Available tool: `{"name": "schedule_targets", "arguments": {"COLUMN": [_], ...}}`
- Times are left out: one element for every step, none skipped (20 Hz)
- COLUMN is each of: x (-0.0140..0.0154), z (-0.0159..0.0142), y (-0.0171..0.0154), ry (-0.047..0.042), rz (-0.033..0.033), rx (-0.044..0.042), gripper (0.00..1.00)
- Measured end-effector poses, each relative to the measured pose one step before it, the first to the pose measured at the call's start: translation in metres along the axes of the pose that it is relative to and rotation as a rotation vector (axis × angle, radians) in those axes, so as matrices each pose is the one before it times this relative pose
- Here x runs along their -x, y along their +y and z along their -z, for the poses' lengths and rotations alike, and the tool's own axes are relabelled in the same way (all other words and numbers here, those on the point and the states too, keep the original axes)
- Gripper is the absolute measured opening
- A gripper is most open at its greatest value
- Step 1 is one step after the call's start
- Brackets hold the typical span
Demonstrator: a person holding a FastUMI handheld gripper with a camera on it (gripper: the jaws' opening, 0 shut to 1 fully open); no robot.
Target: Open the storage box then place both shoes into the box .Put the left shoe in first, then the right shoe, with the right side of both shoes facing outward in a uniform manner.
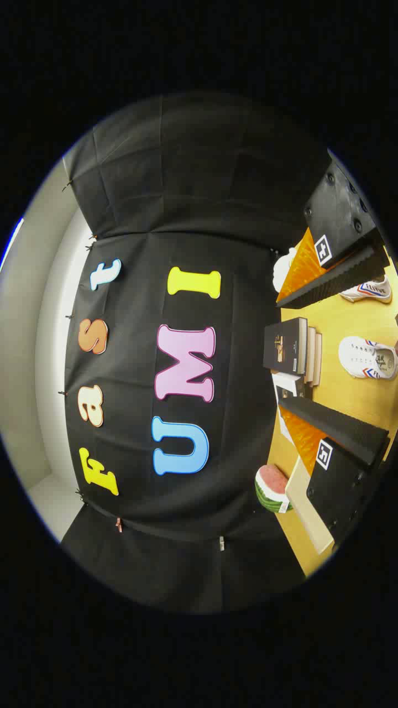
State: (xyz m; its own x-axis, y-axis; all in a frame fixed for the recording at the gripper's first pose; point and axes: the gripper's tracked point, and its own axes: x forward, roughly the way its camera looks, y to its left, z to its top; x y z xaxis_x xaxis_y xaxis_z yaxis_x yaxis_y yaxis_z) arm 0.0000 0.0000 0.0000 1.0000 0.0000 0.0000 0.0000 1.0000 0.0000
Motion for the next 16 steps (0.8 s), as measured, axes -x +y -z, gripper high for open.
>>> {"name": "schedule_targets", "arguments": {"x": [0.00049,-0.00092,-0.00083,0.00036,0.00065,0.00158,0.00123,0.00322,0.00246,0.00139,0.00147,0.00134,0.00082,0.00145,0.00004,0.00048], "z": [-0.00196,-0.00321,-0.0028,-0.00152,-0.00127,-0.00257,-0.00452,-0.0032,-0.00405,-0.00211,0.00205,0.00258,0.00184,0.00173,0.00048,0.00063], "y": [0.00196,0.00206,0.00077,0.00043,0.00164,0.00279,0.00242,0.00274,0.00589,0.00497,0.00305,0.00284,0.00231,0.00172,0.00163,0.00096], "ry": [-0.00024,-0.00477,-0.00707,-0.00638,-0.00625,-0.00838,-0.01268,-0.01022,-0.01353,-0.01038,-0.00068,0.00595,0.00554,0.00639,0.00472,0.00214], "rz": [-0.00911,-0.00765,-0.00463,-0.00283,-0.00245,-0.00249,-0.0031,-0.00619,-0.01432,-0.01602,-0.00969,-0.0109,-0.00832,-0.00695,-0.0086,-0.00459], "rx": [0.00274,0.00656,0.00764,0.0045,-0.00005,0.00325,0.01329,0.01067,0.00566,0.00654,0.00681,0.00695,0.00075,-0.00328,-0.00387,0.00094], "gripper": [0.97,0.97,0.97,0.97,0.97,0.97,0.97,0.97,0.97,0.97,0.97,0.97,0.97,0.97,0.97,0.97]}}
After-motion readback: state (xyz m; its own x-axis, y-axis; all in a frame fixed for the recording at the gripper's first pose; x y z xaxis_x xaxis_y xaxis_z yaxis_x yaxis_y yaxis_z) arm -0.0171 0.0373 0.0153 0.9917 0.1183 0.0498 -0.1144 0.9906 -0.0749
